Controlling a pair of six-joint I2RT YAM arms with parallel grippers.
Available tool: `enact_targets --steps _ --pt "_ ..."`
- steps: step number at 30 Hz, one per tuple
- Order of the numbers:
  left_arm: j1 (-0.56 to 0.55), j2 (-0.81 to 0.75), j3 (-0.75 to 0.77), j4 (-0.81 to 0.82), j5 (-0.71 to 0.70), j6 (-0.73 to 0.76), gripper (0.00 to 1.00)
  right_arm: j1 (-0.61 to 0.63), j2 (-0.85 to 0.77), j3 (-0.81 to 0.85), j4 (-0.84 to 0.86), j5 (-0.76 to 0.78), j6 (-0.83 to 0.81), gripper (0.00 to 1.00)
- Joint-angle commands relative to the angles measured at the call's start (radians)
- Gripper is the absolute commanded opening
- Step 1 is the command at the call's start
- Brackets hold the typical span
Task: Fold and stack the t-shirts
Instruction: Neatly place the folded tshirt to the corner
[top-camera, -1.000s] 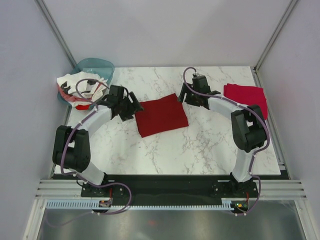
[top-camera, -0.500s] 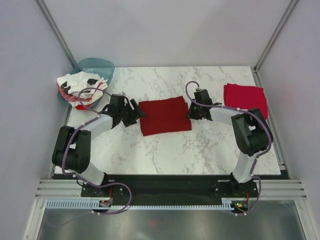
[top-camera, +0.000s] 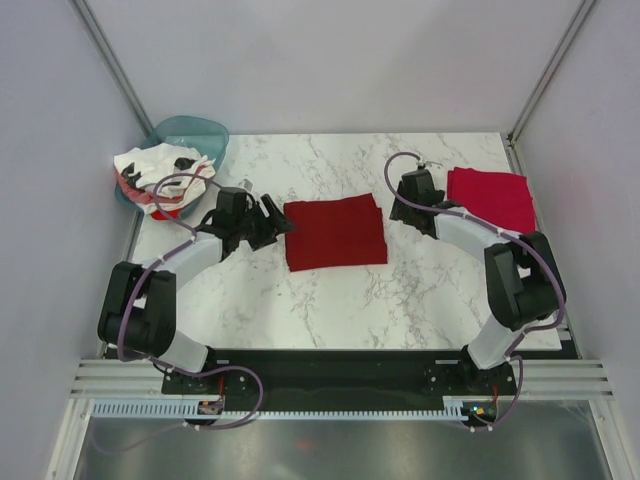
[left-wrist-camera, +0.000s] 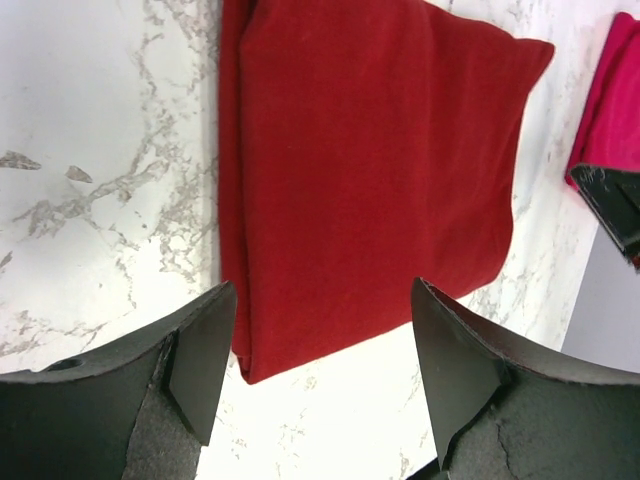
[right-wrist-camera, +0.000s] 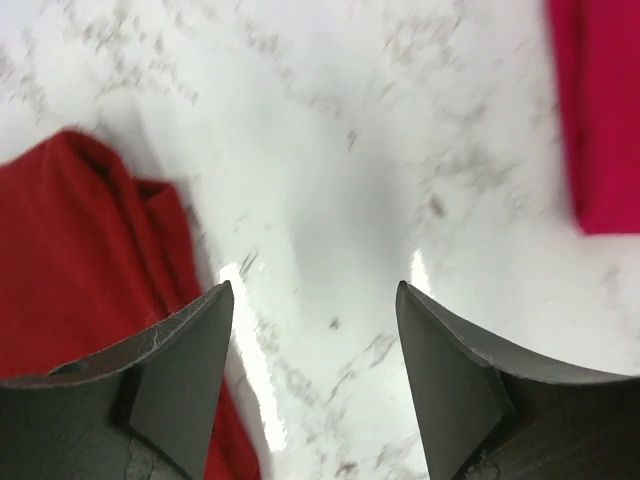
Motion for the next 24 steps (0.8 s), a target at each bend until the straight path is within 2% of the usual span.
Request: enact_targets --steps 1,7,12,17,22,24 --pt "-0.007 -0.043 -0.010 0.045 0.048 -0.005 0.78 -0.003 0.076 0.157 -0.024 0.210 -0.164 0.74" --pt "-0.009 -0.050 -0.008 0.044 0.042 0.000 0.77 -0.031 0.294 0.499 -0.248 0.461 -0.251 0.71" --pt "-0.010 -0.064 -0.010 0.044 0.059 -0.014 0.77 -0.052 0.400 0.645 -0.337 0.605 -0.292 0.79" --pt "-0.012 -0.070 -0.012 0.045 0.063 -0.018 0.77 -0.101 0.475 0.713 -0.363 0.604 -0.336 0.73" --pt "-0.013 -0.061 -0.012 0.045 0.059 -0.014 0.77 -0.140 0.540 0.733 -0.377 0.616 -0.356 0.73" --pt "-0.013 -0.055 -0.008 0.045 0.062 -0.012 0.77 -0.158 0.547 0.730 -0.377 0.568 -0.348 0.73"
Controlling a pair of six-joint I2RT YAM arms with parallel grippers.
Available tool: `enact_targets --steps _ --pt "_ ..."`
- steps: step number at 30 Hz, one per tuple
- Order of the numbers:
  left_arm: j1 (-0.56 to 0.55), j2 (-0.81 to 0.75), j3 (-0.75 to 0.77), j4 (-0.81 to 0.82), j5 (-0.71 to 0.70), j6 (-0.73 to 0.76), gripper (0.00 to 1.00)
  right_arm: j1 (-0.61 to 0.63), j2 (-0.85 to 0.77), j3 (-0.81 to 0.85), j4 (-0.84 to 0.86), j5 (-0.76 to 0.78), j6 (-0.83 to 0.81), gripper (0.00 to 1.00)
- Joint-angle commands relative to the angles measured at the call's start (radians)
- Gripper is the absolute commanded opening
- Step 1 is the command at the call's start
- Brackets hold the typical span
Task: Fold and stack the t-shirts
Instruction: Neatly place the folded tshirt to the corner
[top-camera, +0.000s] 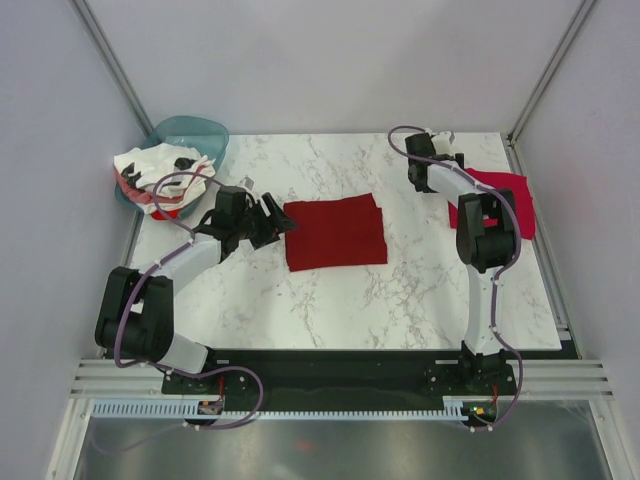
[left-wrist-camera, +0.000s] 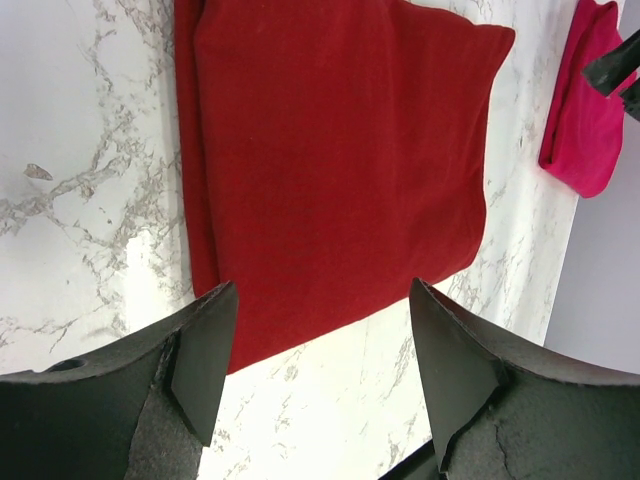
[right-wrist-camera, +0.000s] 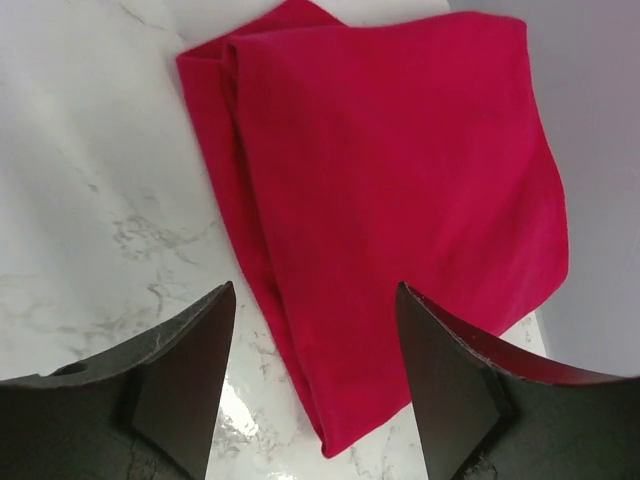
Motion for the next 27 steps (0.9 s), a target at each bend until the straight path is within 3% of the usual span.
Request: enact_targets --steps 1,6,18,22,27 --pt "-0.005 -0.014 -0.003 0.037 0.023 -0.012 0.77 -0.020 0.026 0.035 -0.030 -0.015 -0.016 0.73" --pt "-0.005 -0.005 0.000 0.037 0.030 -0.012 0.76 -0.023 0.058 0.029 -0.041 -0.038 -0.010 0.74" --pt "-0.005 -0.005 0.006 0.037 0.033 -0.007 0.76 -0.022 0.109 0.026 -0.087 0.005 -0.016 0.32" --pt "-0.005 -0.006 0.005 0.037 0.028 -0.004 0.75 -0.013 0.101 0.018 -0.102 -0.036 -0.007 0.00" --pt "-0.005 -0.015 0.006 0.039 0.014 0.000 0.75 0.073 0.047 -0.052 -0.084 -0.037 0.013 0.00"
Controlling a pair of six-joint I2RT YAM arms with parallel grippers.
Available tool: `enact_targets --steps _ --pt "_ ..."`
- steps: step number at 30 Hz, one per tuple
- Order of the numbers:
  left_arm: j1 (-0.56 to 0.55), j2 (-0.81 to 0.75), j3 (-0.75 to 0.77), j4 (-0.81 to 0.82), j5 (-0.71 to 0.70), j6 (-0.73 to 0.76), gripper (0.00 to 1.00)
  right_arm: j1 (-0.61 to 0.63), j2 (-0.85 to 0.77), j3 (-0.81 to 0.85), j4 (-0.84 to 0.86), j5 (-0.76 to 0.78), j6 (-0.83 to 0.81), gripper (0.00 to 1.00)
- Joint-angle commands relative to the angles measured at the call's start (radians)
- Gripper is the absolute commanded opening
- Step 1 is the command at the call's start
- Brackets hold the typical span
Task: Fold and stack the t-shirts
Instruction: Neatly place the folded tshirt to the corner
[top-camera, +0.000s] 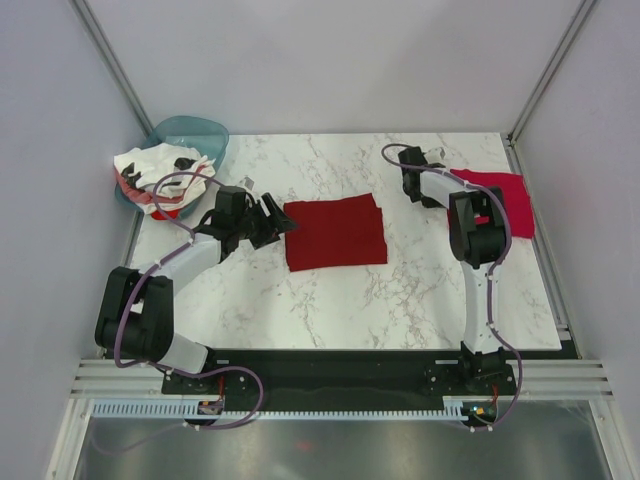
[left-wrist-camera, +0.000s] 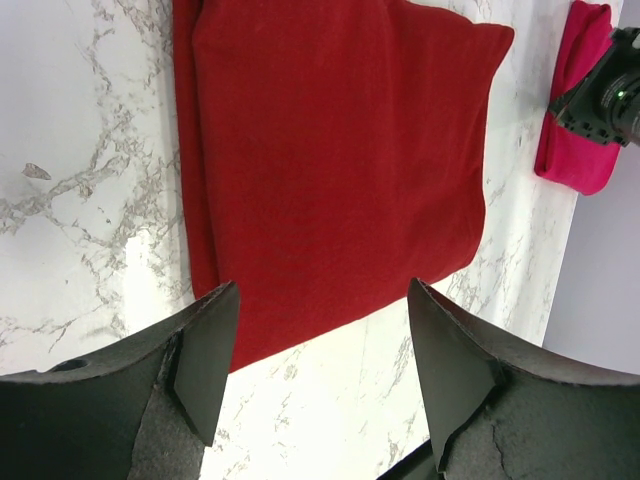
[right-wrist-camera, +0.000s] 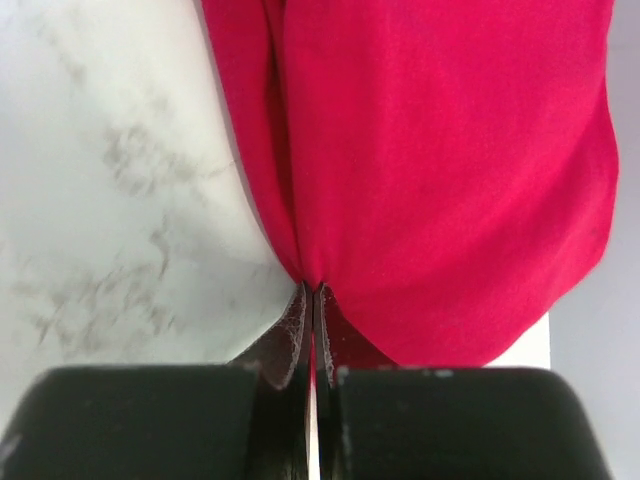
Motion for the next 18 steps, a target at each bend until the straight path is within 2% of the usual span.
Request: enact_targets --steps 1,4,11,13,14,15,17,18 --pt "-0.005 -0.017 0.005 0.038 0.008 0.002 0.75 0.094 -0.055 -0.053 -0.014 -0.006 0.031 0.00" --pt "-0.005 -0.008 0.005 0.038 0.008 0.003 0.75 0.181 -0.096 -0.101 -0.012 -0.010 0.058 0.00" --pt "-0.005 0.000 0.008 0.034 -0.005 0.022 0.76 0.269 -0.202 -0.179 0.001 -0.323 0.141 0.03" --pt "-0.005 -0.005 0.003 0.034 -0.018 0.029 0.77 0.280 -0.231 -0.188 0.012 -0.381 0.161 0.12" --pt "-0.005 -0.005 0.003 0.035 -0.022 0.031 0.77 0.281 -0.246 -0.202 0.017 -0.391 0.169 0.21" --pt "-0.005 -0.005 0.000 0.037 -0.028 0.031 0.79 0.281 -0.283 -0.214 0.023 -0.394 0.182 0.41" --pt "-0.007 -0.006 -0.006 0.038 -0.047 0.035 0.81 0.280 -0.366 -0.275 0.073 -0.380 0.198 0.47" --pt "-0.005 -0.005 -0.008 0.037 -0.053 0.037 0.84 0.281 -0.393 -0.300 0.093 -0.371 0.201 0.55"
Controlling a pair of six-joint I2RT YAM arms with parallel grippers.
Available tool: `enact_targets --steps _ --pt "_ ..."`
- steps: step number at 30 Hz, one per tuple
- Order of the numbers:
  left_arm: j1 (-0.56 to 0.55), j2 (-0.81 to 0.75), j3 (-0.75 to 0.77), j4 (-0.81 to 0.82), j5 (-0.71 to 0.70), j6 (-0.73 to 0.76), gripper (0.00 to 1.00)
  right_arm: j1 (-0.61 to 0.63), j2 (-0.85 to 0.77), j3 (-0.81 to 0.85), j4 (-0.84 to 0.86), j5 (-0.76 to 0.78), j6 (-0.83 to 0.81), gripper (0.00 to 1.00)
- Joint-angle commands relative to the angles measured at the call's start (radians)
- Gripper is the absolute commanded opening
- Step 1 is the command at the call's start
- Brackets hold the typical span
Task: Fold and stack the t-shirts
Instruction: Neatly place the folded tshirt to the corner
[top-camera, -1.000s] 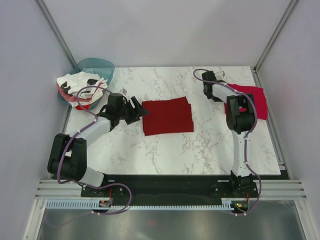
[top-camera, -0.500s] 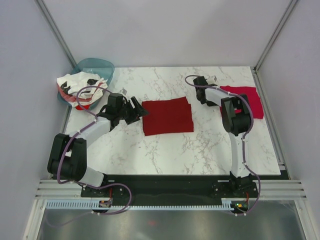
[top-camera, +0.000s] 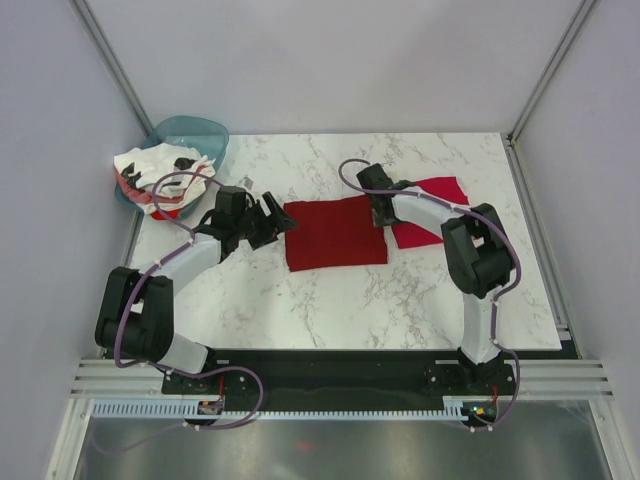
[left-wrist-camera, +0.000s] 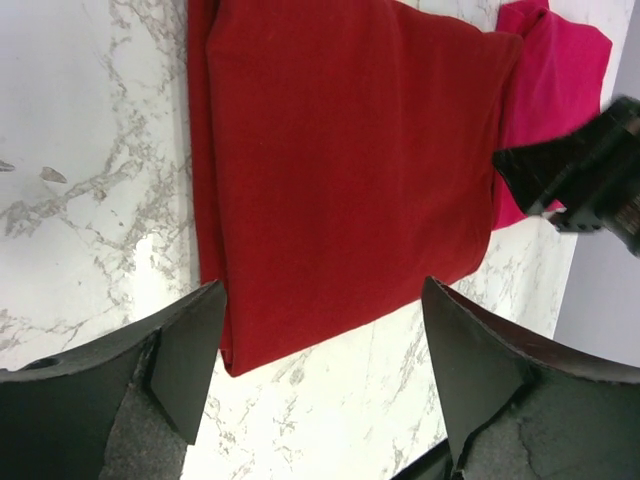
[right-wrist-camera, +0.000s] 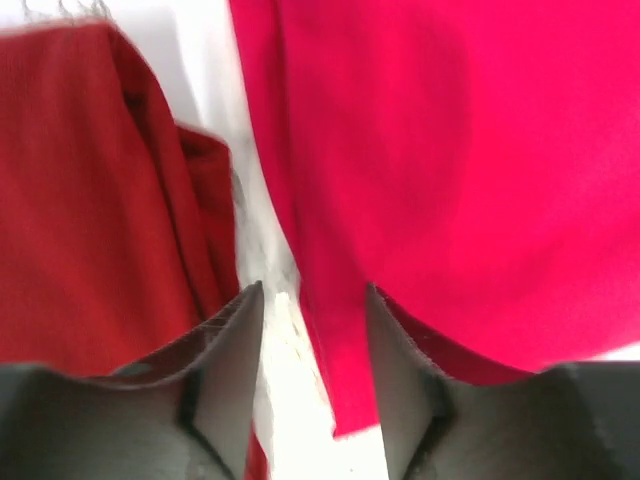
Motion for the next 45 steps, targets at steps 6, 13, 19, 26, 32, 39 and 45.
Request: enact_targets --steps 6,13,19,26,32,39,45 --pt "-0.004 0.003 -0.029 0.135 -0.010 0.039 1.00 -0.007 -0.309 -0.255 0.295 -0.055 0.114 0.68" --pt "-0.005 0.019 -0.014 0.136 -0.058 0.069 1.00 -0.039 -0.259 -0.237 0.471 -0.350 0.151 0.73" --pt "-0.004 0.160 0.080 0.132 -0.098 0.033 0.98 -0.088 -0.139 -0.168 0.513 -0.475 0.191 0.80" --pt "-0.005 0.288 0.166 0.133 -0.158 -0.012 0.96 -0.099 -0.042 -0.142 0.530 -0.475 0.183 0.81" --pt "-0.005 0.372 0.239 0.129 -0.156 -0.007 0.99 -0.099 0.022 -0.105 0.522 -0.455 0.171 0.83" --pt "-0.005 0.464 0.301 0.101 -0.124 -0.035 0.96 -0.110 0.065 -0.082 0.519 -0.487 0.171 0.81" --pt "-0.010 0.489 0.299 0.072 -0.142 -0.049 0.95 -0.119 0.137 -0.031 0.487 -0.507 0.183 0.83"
